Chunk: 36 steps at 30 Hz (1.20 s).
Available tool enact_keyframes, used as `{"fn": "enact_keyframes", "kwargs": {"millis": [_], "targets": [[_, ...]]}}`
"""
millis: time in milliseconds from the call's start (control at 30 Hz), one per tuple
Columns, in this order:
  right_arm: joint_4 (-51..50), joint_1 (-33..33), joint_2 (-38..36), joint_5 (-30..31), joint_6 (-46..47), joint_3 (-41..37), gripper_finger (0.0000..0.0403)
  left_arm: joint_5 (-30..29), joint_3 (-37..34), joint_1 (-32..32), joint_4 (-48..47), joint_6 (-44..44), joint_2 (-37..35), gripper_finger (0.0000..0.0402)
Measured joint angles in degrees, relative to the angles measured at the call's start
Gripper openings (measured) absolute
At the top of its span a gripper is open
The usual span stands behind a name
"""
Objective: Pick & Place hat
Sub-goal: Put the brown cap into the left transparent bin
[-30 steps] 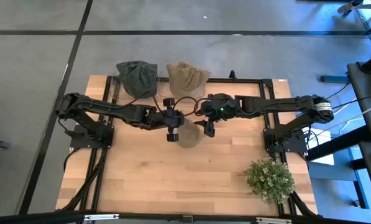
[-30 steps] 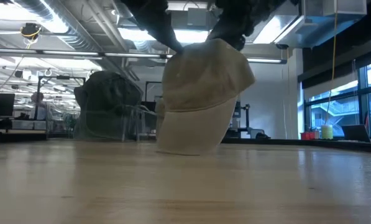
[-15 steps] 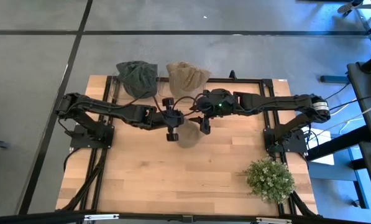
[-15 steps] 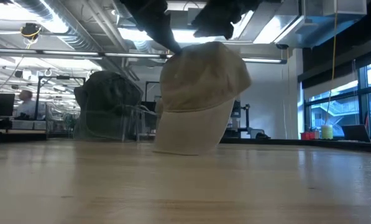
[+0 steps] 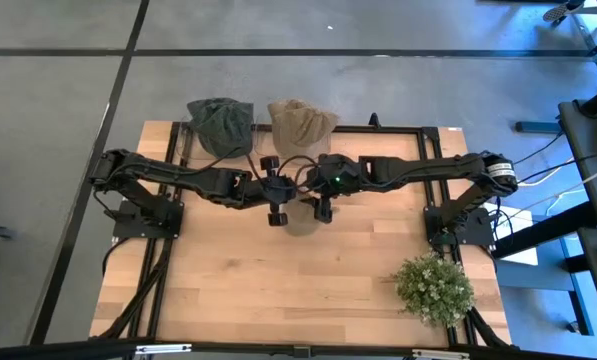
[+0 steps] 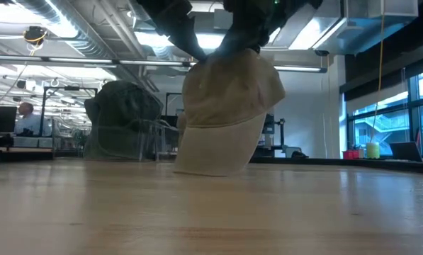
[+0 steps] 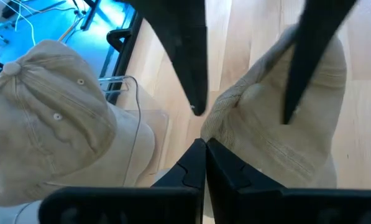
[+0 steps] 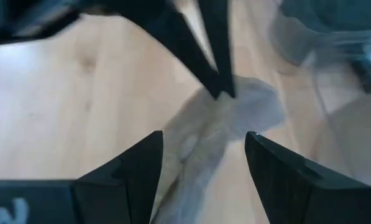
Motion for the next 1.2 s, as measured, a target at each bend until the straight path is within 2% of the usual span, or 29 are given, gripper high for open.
{"fn": "enact_keyframes", "kwargs": {"millis": [167,467,533,700,967,1100,1200], "targets": [[-3.25,0.69,0.88,5.48,-0.03,2.55,0.0197,0.1,0.0,0.0,-0.01,0.0,0.0,0.0003],[-9.06,0.71,0.9,4.55,-1.2,4.85,0.0051,0.16,0.02,0.0,0.06,0.01,0.0,0.0002],[-9.77,0.71,0.9,4.54,-1.24,4.89,0.003,0.22,0.02,0.0,0.08,0.02,0.0,0.0003],[-9.67,0.71,0.88,4.56,-1.18,4.89,0.003,0.17,0.02,0.0,0.04,0.09,0.0,0.0003],[-9.89,0.71,0.32,4.86,-1.55,4.89,0.003,0.17,0.11,-0.05,-0.68,5.32,-0.06,0.0015],[-10.87,0.7,0.31,6.33,-1.69,4.87,0.003,0.1,0.03,0.29,-3.16,4.93,-0.88,0.0034],[-12.21,0.69,0.27,6.55,-1.66,4.87,0.003,-2.31,-1.71,-0.51,-2.75,3.43,-3.97,0.0053]]}}
